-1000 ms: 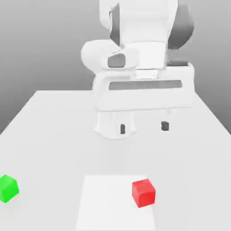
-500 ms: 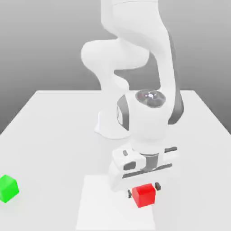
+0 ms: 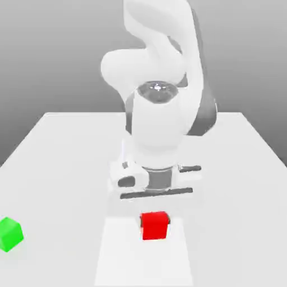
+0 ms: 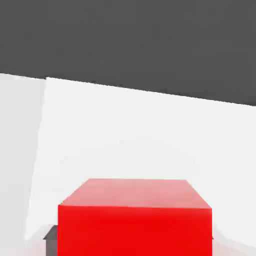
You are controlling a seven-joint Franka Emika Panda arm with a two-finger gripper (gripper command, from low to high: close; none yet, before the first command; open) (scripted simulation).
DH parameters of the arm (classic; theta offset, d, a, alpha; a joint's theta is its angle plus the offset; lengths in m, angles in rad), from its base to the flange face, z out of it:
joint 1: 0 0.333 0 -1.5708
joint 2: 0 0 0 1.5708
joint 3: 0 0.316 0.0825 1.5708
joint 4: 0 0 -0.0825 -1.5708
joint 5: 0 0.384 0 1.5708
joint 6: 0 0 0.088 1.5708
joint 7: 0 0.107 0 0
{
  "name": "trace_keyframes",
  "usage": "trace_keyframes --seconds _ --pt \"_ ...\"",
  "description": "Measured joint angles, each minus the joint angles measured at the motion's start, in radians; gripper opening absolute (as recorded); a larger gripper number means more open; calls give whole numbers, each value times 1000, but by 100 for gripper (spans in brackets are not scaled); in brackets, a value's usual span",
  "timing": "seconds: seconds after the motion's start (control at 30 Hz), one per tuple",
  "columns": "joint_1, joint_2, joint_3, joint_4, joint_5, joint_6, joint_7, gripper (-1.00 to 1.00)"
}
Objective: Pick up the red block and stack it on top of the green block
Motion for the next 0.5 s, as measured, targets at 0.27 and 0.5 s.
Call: trace_keyframes --seconds 0.27,0.5 --pt "-225 48 -222 132 63 -90 143 -100" --pt "-332 221 -221 194 193 10 107 100"
